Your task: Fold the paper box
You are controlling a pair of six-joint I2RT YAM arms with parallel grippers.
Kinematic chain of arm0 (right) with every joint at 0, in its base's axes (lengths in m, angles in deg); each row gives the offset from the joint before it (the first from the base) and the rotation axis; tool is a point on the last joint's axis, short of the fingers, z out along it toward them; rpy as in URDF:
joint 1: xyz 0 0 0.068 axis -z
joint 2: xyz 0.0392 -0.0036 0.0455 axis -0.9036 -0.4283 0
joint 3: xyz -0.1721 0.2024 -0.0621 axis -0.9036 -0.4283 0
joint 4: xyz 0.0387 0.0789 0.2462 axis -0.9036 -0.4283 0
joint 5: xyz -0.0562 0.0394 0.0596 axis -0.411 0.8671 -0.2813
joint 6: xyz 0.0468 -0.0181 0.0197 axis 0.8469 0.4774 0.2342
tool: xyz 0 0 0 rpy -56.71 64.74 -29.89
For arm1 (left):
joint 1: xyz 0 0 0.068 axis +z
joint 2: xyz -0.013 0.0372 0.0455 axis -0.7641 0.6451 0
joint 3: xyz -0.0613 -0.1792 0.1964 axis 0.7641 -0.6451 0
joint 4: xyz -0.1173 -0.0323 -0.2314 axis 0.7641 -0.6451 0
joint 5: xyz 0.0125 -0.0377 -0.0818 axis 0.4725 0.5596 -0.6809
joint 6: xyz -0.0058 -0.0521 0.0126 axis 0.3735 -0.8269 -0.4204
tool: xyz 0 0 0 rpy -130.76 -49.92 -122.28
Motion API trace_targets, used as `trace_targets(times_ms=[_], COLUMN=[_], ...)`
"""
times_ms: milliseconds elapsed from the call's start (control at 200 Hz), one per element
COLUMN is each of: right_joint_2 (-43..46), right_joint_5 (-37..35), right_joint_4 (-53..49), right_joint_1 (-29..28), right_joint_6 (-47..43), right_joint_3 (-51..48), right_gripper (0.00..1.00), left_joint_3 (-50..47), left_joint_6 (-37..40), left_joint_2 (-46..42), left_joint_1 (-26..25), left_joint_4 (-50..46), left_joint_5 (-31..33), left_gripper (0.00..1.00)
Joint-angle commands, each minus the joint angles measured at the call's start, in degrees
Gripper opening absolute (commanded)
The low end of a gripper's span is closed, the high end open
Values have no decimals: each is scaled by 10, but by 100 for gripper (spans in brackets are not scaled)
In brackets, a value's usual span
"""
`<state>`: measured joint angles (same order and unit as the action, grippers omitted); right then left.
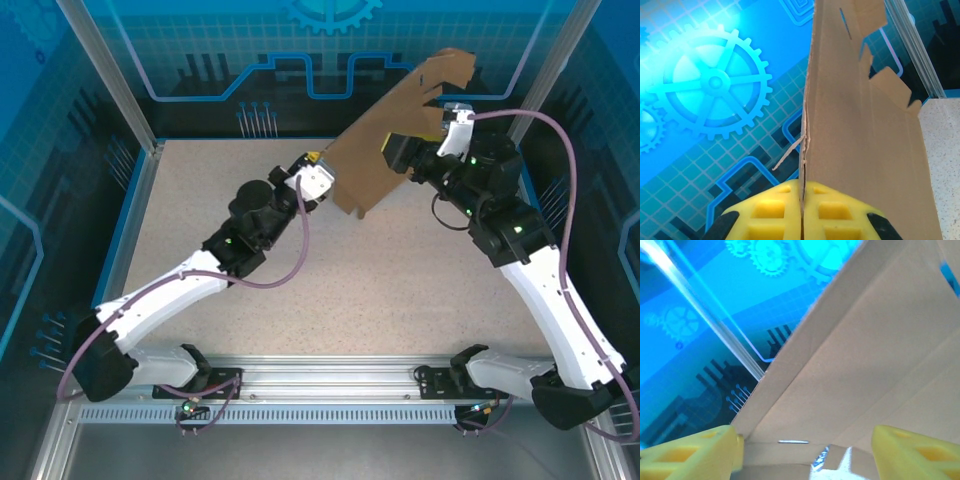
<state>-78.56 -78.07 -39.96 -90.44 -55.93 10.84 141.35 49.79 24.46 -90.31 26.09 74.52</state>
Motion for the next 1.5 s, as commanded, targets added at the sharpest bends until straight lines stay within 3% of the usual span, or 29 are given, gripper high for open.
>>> trace_targets(times_ms=[0, 120, 340, 545, 710, 986, 1491], right_joint_2=[8, -10, -17, -58, -84, -108, -265], right_joint_5=[56, 101, 81, 71, 83, 78, 161], right_joint_4=[-48, -112, -147, -173, -211, -241, -441], right_joint_1=[5, 2, -18, -20, -23, -22, -21], right_joint_6=[-152, -269, -443, -554, -624, -726, -864], right_joint_3=[48, 104, 154, 213, 240, 259, 465], right_gripper=[72, 73, 72, 72, 71, 70, 66], left_joint_3=[48, 109, 248, 315, 368, 394, 398], left_joint_6=[4, 10, 73, 118, 165, 219, 242], left_joint_2=[-46, -55, -30, -22, -3, 0, 5], left_joint_1=[27, 61, 99, 117, 121, 122, 120], left_joint_4=[-82, -189, -376, -449, -529, -587, -603], left_joint_5=[-64, -96, -119, -175, -174, -213, -262], left_gripper=[0, 0, 0, 0, 0, 0, 0])
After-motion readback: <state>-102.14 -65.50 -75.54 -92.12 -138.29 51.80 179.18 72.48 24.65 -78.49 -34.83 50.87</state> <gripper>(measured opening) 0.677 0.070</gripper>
